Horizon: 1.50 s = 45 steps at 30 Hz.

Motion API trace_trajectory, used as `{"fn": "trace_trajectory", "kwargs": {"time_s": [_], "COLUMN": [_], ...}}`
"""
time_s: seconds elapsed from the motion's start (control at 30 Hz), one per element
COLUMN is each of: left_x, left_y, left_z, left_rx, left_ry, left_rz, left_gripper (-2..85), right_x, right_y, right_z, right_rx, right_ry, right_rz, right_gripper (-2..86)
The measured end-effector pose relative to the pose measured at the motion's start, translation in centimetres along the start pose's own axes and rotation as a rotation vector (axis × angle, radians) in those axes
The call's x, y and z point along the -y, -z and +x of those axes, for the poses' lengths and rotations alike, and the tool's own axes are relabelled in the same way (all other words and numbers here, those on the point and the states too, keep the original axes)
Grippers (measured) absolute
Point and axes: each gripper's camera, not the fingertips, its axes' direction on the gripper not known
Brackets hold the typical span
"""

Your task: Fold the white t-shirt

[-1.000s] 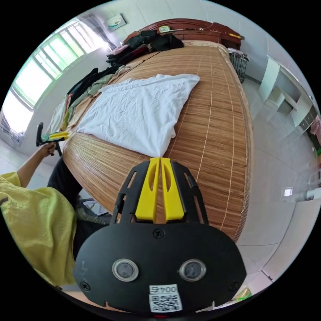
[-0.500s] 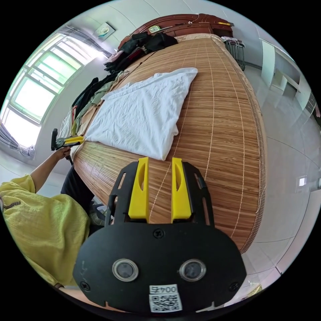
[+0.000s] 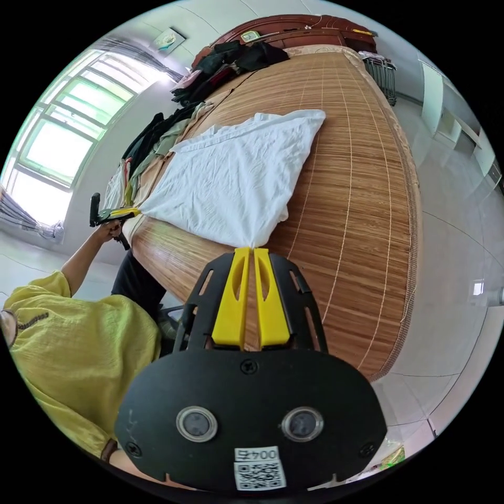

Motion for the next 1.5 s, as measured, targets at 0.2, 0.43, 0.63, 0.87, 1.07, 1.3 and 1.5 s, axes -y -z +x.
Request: {"fn": "trace_trajectory", "kwargs": {"time_s": [0.2, 0.43, 0.63, 0.87, 1.07, 1.3, 1.5], "left_x": [-4.9, -8.7, -8.2, -1.2, 1.4, -0.1, -2.9], "left_y": [1.3, 3.3, 8.9, 3.1, -1.7, 0.0, -0.4], "left_z": [1.8, 1.7, 5.6, 15.6, 20.6, 19.4, 12.8], "left_rx": [-0.032, 0.005, 0.054, -0.051, 0.047, 0.03, 0.082], "left_ry": [0.007, 0.089, 0.095, -0.132, -0.297, -0.245, -0.03], "left_rz": [-0.001, 0.048, 0.254, 0.235, 0.113, 0.194, 0.166], "left_gripper": [2.0, 2.2, 1.6, 0.4, 0.3, 0.2, 0.2], "right_x": [-3.6, -8.0, -9.3, -6.6, -2.5, -2.8, -2.5], "right_y": [0.5, -0.8, 1.7, -4.4, -11.2, -14.9, -12.5], "right_z": [-1.6, -2.1, -6.7, -18.9, -24.8, -25.6, -23.3], "right_rx": [0.023, 0.06, -0.172, -0.218, -0.181, -0.219, -0.286], "right_ry": [0.004, -0.037, -0.026, 0.212, 0.33, 0.372, 0.25], "right_rz": [-0.06, -0.04, 0.111, 0.215, 0.167, 0.099, 0.114], "right_gripper": [0.3, 0.3, -0.3, -0.5, -0.5, 0.6, 3.2]}}
